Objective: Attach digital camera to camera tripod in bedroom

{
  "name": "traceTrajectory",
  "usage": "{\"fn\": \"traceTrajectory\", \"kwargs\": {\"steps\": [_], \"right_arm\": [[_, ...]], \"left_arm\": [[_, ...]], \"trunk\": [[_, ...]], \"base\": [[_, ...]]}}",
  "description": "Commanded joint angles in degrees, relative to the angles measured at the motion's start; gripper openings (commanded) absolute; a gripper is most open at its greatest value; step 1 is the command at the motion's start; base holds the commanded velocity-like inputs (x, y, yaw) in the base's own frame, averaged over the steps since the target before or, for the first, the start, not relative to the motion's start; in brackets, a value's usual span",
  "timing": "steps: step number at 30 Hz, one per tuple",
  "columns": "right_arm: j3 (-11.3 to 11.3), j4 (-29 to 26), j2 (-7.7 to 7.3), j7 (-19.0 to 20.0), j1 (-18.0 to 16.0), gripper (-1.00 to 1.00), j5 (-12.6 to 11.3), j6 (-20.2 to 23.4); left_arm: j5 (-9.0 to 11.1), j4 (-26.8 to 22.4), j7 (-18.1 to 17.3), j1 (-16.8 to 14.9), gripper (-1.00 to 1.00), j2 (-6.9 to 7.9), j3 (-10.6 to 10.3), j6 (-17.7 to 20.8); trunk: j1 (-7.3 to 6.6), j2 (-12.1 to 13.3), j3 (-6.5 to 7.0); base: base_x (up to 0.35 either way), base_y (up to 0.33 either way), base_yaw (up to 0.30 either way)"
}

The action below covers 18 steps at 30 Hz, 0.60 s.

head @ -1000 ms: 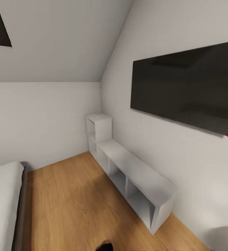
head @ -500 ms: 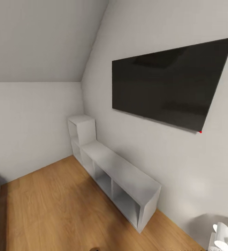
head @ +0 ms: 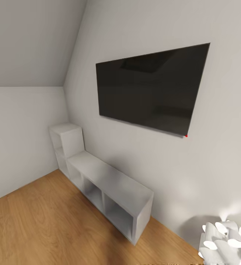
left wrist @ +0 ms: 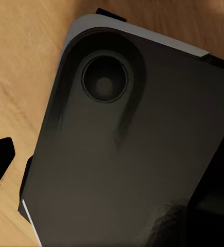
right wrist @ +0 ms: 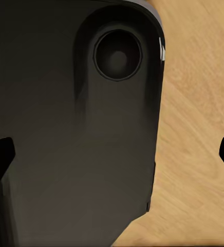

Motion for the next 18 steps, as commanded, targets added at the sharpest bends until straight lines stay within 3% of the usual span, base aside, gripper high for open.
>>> {"fn": "traceTrajectory", "kwargs": {"steps": [1, 18], "right_arm": [[0.02, 0.00, 0.02, -0.04, -0.01, 1.00, 0.20, -0.16], [0.51, 0.00, 0.30, -0.04, -0.01, 1.00, 0.91, -0.14]], "left_arm": [[0.33, -0.07, 0.01, 0.02, 1.00, 0.01, -0.06, 0.02], [0.28, -0.04, 0.06, 0.02, 1.00, -0.13, -0.04, -0.08]], "trunk": [[0.00, -0.02, -0.04], [0.00, -0.02, -0.04]], "base": [[0.003, -0.002, -0.294], [0.001, 0.000, -0.294]]}}
